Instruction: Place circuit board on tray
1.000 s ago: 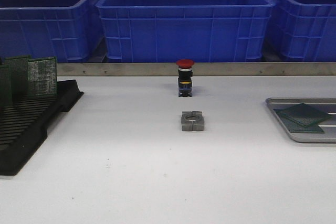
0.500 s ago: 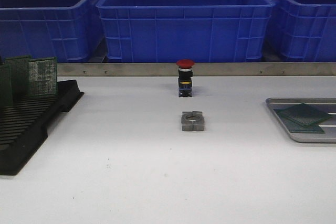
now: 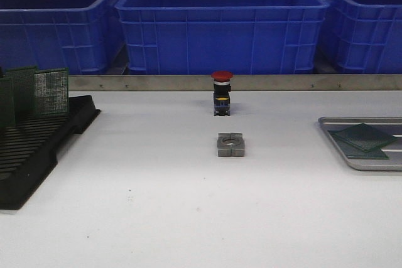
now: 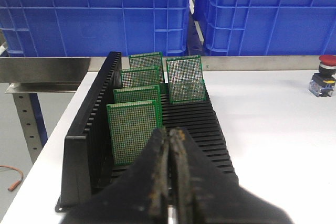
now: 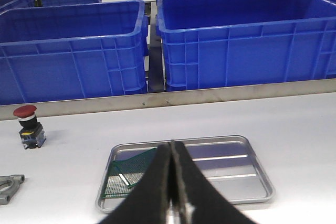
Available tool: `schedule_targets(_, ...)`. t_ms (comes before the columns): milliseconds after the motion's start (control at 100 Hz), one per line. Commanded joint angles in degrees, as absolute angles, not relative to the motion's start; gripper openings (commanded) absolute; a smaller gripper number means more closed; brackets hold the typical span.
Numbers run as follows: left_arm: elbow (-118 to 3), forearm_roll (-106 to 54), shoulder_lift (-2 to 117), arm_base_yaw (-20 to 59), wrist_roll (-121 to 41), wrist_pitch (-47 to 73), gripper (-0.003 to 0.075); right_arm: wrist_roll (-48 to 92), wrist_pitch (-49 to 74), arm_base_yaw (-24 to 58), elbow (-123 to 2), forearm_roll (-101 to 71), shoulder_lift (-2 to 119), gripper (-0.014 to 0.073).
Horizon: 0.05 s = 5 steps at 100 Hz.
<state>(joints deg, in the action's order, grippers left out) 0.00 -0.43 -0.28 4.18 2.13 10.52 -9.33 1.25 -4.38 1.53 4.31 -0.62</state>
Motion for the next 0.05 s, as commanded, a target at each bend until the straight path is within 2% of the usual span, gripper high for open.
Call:
schedule_targets(0, 2.8, -1.0, -2.0, 4.0, 2.3, 6.3, -0.0020, -9.4, -2.9, -4.5, 0.8, 4.2, -2.1, -0.0113)
schedule_targets(40, 2.8, -1.0, -2.0, 4.0, 2.3, 6.3, -0.0020, -9.4, -2.9, -4.5, 0.8, 4.2, -2.1, -0.0113)
